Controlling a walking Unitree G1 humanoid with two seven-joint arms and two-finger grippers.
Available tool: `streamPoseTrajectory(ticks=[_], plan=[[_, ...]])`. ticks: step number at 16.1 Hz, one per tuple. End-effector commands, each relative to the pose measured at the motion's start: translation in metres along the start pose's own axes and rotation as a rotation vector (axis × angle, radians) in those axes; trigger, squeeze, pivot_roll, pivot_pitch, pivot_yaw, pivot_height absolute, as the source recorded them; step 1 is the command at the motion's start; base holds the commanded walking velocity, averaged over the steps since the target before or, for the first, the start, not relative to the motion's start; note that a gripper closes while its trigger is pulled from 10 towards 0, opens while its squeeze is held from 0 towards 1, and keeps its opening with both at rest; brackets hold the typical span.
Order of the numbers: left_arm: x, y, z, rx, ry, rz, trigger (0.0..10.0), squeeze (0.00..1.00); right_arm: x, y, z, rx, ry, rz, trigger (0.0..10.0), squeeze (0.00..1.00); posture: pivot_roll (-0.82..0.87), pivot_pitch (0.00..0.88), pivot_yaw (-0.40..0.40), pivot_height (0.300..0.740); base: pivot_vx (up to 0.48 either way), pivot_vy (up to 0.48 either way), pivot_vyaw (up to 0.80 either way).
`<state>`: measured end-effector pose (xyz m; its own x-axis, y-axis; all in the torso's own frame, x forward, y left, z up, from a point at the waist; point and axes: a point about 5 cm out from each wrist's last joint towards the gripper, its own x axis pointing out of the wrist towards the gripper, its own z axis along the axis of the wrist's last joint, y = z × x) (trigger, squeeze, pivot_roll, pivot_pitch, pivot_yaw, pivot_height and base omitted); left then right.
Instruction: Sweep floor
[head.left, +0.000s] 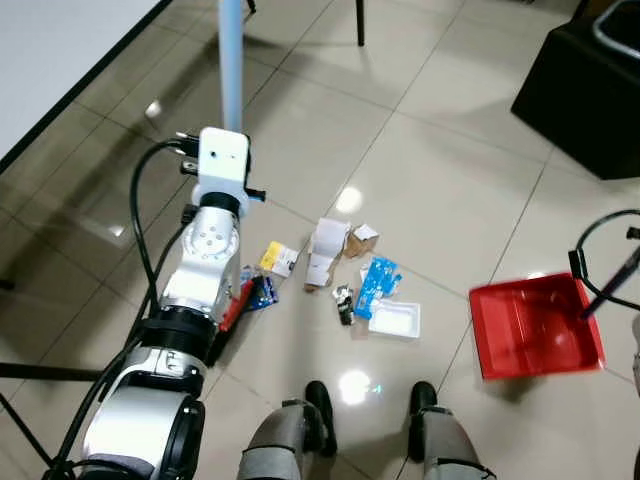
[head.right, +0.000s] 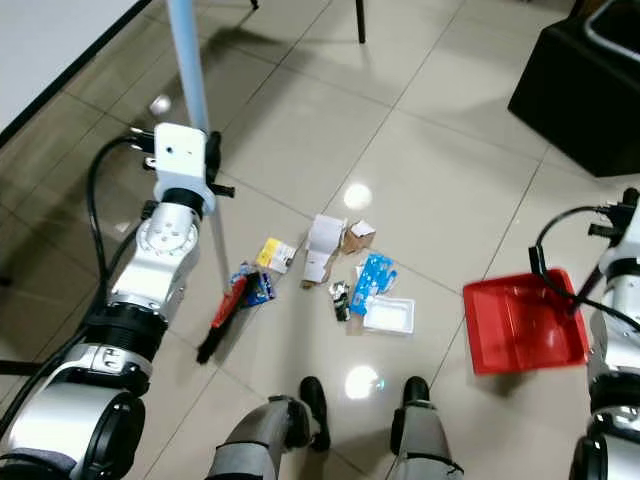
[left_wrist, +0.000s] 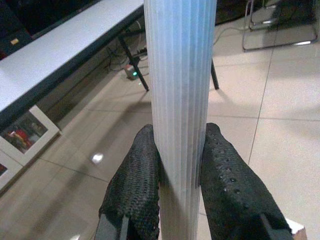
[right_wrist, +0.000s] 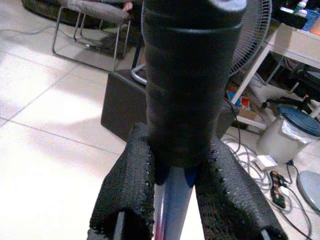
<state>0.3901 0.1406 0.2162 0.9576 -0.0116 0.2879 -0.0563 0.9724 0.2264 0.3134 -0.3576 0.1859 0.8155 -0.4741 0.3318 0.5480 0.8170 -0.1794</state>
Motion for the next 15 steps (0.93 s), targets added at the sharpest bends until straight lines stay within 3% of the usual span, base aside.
streamPoseTrajectory(ticks=[1, 4, 7, 9, 10, 15], plan=[[-0.003, 0.004, -0.004, 0.033, 0.005, 0.021, 10.0, 0.00, -0.005, 0.001, -0.006, 0.001, 0.004, -0.013, 10.0, 0.00, 0.03, 0.441, 0.217, 0.740, 0.000, 0.000, 0.00], [0.000, 0.005, -0.001, 0.042, 0.000, 0.018, 10.0, 0.00, -0.010, 0.009, -0.011, 0.025, 0.010, -0.023, 10.0, 0.00, 0.04, 0.439, 0.238, 0.740, 0.000, 0.000, 0.00], [0.010, 0.017, 0.006, 0.062, -0.017, 0.088, 10.0, 0.00, -0.010, 0.016, -0.010, 0.045, -0.007, -0.025, 10.0, 0.00, 0.03, 0.441, 0.245, 0.740, 0.000, 0.000, 0.00], [0.010, 0.015, 0.002, 0.055, 0.002, 0.098, 10.0, 0.00, -0.010, 0.019, -0.011, 0.050, -0.004, -0.024, 10.0, 0.00, 0.02, 0.448, 0.243, 0.740, 0.000, 0.000, 0.00], [0.005, 0.001, -0.015, 0.037, 0.057, 0.068, 10.0, 0.00, -0.014, 0.027, -0.019, 0.063, 0.042, -0.022, 10.0, 0.00, 0.01, 0.459, 0.235, 0.740, 0.000, 0.000, 0.00], [-0.015, -0.031, -0.050, 0.002, 0.198, -0.013, 10.0, 0.00, -0.033, 0.053, -0.040, 0.099, 0.146, -0.004, 10.0, 0.00, -0.01, 0.484, 0.231, 0.740, 0.000, 0.000, 0.00]])
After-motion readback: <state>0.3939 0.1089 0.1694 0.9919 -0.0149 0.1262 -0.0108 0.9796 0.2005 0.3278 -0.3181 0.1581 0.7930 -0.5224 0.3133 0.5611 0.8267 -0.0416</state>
